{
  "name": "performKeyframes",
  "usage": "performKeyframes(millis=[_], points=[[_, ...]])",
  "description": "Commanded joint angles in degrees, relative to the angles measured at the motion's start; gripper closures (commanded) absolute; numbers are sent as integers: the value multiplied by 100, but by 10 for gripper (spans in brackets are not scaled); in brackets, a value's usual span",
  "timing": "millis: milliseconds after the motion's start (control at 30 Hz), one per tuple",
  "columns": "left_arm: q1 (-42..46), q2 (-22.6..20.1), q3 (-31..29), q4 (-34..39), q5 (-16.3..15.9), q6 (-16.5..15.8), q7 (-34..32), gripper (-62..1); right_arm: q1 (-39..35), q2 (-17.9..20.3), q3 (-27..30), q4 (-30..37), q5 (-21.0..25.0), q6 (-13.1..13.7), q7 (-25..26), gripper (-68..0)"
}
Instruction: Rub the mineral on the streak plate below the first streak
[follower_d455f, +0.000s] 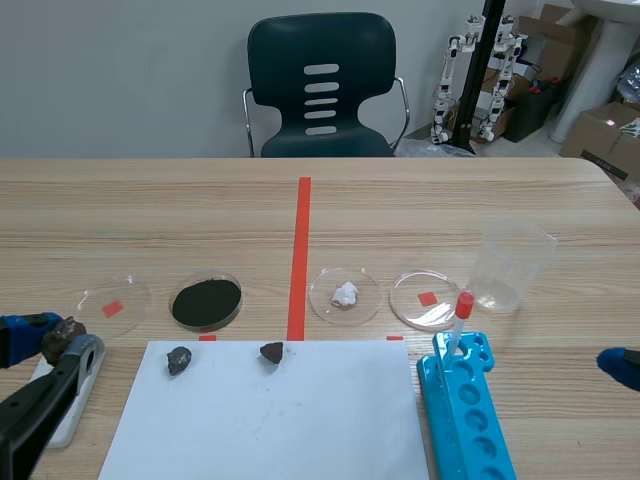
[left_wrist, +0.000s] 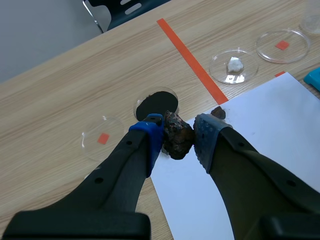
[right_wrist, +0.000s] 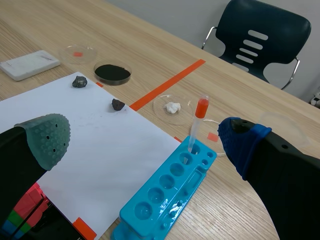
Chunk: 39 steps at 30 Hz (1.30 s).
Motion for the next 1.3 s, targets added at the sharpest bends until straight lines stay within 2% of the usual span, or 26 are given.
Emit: performKeyframes(millis=[0, 300, 467, 533, 700, 900, 1100, 1267], points=[[-4, 28, 13, 72, 4, 31, -98, -53, 7, 15, 11, 59, 59, 2, 66, -621], [-4, 109, 13, 72, 7, 31, -94, -53, 7, 15, 11, 59, 59, 2, 66, -621], [-155, 428, 13, 72, 7, 28, 127, -53, 7, 15, 11, 59, 59, 2, 66, -621], [-339, 555, 20, 70, 4, 26, 654, -53, 7, 15, 11, 59, 61, 2, 66, -621], [-1008, 645, 109, 61, -17, 20, 2514, -53, 7, 15, 11, 59, 59, 2, 66, -621], [-1943, 645, 109, 26, -295, 15, 4393, -53, 7, 15, 11, 59, 59, 2, 66, -621], [-2924, 645, 109, -605, -756, 26, 5884, -53, 7, 15, 11, 59, 59, 2, 66, -621], [-3569, 647, 81, -1147, -944, 103, 6642, -53, 7, 15, 11, 59, 59, 2, 66, -621]])
